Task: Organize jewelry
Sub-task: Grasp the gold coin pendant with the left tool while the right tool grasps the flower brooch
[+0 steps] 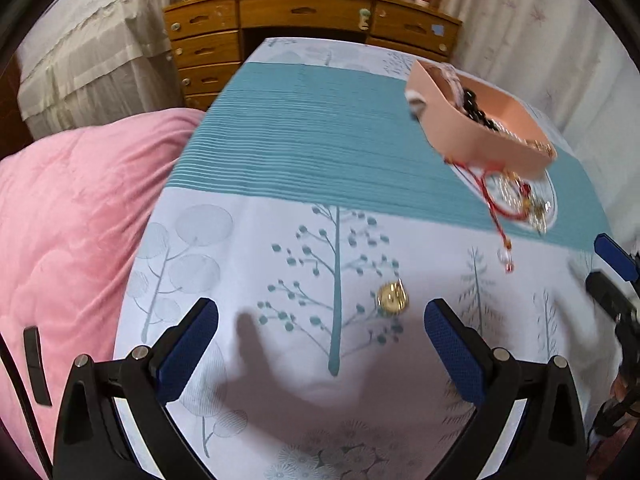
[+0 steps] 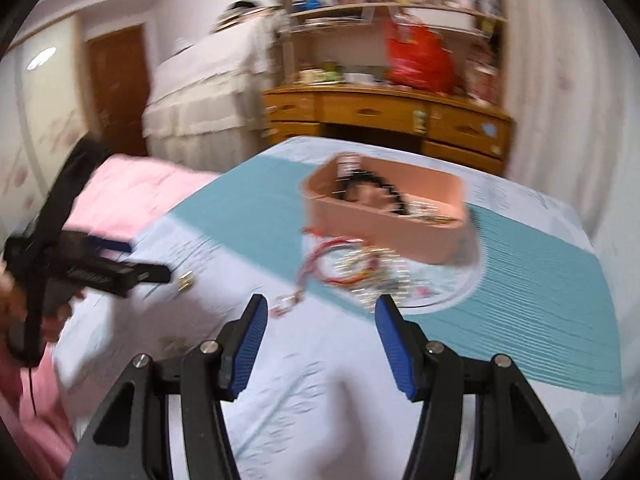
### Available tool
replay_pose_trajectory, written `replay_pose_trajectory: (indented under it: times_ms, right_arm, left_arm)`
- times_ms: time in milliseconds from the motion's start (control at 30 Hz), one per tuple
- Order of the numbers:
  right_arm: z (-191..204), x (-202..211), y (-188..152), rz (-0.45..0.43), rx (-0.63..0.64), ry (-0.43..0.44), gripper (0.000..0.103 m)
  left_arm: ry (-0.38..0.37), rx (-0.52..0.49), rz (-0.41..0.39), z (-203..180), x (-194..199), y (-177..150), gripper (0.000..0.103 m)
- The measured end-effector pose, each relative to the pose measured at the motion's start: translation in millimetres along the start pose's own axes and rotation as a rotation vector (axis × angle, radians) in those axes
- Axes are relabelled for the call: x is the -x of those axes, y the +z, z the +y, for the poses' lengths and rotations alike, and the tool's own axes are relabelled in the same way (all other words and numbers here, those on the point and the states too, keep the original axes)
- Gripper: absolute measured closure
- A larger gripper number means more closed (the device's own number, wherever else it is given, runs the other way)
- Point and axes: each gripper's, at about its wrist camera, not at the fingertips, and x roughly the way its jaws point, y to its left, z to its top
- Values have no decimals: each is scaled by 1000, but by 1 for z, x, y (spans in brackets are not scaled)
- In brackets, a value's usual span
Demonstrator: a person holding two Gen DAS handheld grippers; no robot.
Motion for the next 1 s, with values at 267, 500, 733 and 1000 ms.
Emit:
replay_pose_trajectory:
  times_ms: [267, 500, 733, 1000]
  right_arm:
    - [74, -14, -16, 110, 261, 182, 47]
    - [95, -35, -23, 181, 249, 239, 54]
    - [98, -44, -24, 214, 243, 258, 69]
    - [98, -46, -24, 212, 232, 266, 86]
  left_arm:
    - [-92, -126, -46, -15, 3, -7, 2]
    - [-158, -124, -41, -21, -5, -6, 28]
    - [-179, -128, -65, -22, -6, -5, 65]
    - [-199, -100, -75, -20, -5, -6, 87]
